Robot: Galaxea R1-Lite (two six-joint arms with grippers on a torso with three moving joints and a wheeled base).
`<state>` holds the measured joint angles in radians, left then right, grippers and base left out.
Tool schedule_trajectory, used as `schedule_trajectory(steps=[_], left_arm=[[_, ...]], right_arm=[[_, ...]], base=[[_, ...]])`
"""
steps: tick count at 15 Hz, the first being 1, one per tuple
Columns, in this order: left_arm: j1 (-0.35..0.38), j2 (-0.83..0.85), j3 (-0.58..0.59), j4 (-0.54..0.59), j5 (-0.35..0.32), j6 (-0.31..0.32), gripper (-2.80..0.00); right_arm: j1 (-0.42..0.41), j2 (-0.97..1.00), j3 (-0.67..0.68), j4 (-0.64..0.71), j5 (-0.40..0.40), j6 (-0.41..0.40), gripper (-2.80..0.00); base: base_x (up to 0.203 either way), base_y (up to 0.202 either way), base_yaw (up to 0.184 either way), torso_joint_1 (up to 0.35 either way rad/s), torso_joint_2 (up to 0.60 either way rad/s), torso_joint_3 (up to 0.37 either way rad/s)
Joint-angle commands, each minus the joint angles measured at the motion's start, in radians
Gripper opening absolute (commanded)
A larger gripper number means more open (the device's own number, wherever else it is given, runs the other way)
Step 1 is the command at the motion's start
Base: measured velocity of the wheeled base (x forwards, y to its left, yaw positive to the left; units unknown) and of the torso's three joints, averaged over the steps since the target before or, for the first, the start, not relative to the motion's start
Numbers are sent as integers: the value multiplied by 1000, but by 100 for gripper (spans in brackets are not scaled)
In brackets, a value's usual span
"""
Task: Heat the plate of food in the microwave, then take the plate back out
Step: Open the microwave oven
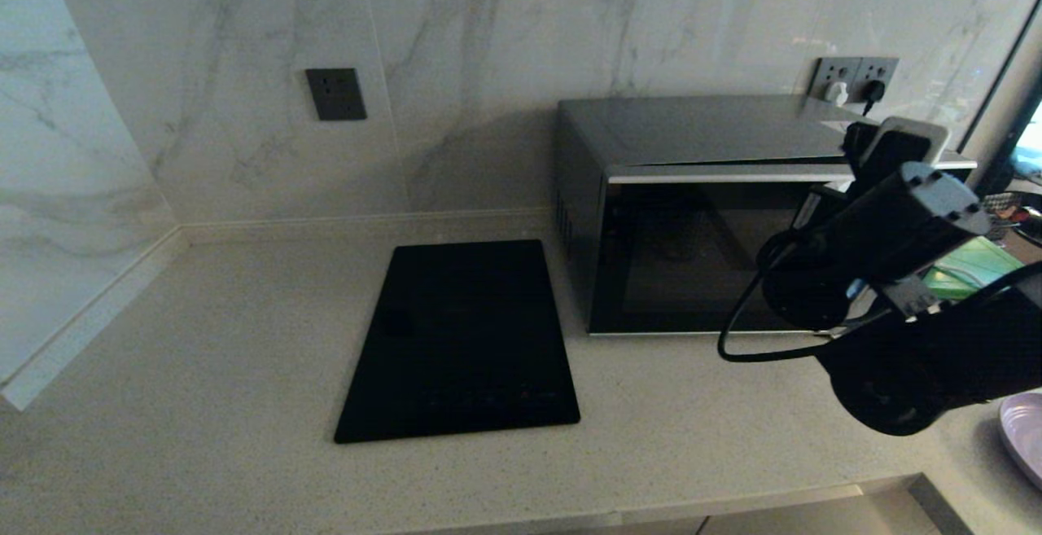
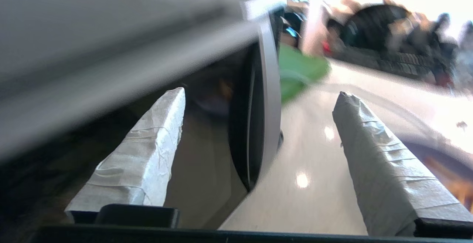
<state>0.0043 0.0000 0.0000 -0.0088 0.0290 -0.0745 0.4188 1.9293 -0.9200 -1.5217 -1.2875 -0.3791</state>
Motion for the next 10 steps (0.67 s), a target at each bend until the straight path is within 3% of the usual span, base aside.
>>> schedule_trajectory(steps=[1, 5, 10], left_arm=[[0, 2, 0, 0, 0, -1, -280], [0, 2, 0, 0, 0, -1, -280], [0, 2, 0, 0, 0, -1, -280]], right_arm=[[25, -176, 49, -8, 44, -84, 0], [52, -335, 200, 33, 112, -244, 0], [58, -508, 248, 277, 289, -273, 0]], base=[[0, 0, 0, 0, 0, 0], [0, 0, 0, 0, 0, 0], [0, 0, 0, 0, 0, 0]])
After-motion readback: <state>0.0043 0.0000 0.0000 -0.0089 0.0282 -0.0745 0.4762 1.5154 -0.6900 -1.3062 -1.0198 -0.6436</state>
